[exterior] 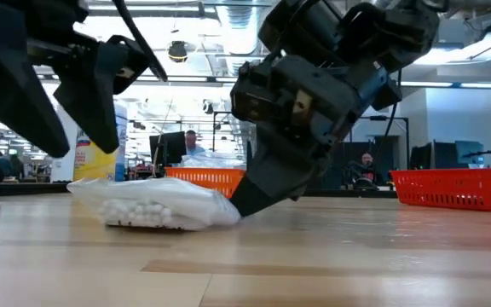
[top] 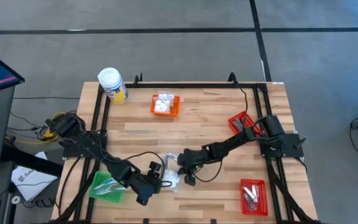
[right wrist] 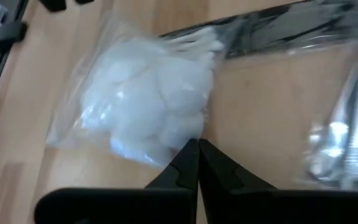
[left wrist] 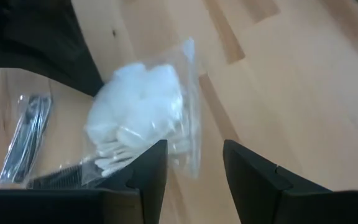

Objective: Pick & Place Travel size toiletries
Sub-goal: Put the white cotton pack into the orange basket

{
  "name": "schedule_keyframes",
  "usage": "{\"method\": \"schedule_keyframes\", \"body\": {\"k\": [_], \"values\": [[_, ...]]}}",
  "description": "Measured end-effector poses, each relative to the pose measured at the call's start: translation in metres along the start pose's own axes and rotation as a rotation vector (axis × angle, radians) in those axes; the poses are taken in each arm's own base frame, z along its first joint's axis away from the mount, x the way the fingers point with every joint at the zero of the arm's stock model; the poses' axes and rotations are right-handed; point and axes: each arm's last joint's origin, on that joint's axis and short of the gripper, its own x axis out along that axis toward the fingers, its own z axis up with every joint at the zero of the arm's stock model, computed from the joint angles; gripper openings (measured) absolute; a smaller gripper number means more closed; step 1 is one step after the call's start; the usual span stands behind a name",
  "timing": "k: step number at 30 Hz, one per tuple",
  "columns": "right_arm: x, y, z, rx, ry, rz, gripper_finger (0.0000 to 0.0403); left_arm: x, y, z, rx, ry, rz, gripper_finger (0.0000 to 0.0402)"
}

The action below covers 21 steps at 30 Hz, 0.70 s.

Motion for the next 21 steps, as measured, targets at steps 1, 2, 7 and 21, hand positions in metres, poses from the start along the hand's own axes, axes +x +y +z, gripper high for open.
{"method": "schedule_keyframes", "body": {"k": [1,2,7,21], "values": [[0.000,-0.001,0.001,0.012,-0.003,-0.001,0.0000,0.000,0.000,-0.001,0.005,0.010,0.000,0.0149],[0.000,-0.003,0.002,0.021,-0.005,-0.001,0.0000,0.000,-0.001,-0.002,0.009,0.020,0.001,0.0149],[0.001,-0.006,0.006,0.042,-0.030,0.040,0.0000,0.000,0.000,-0.004,0.031,0.038,0.033,0.0149],[0.011,-0.018,0.008,0.064,-0.061,0.113,0.0000,0.046,-0.012,-0.021,0.081,0.103,0.089,0.0149]]}}
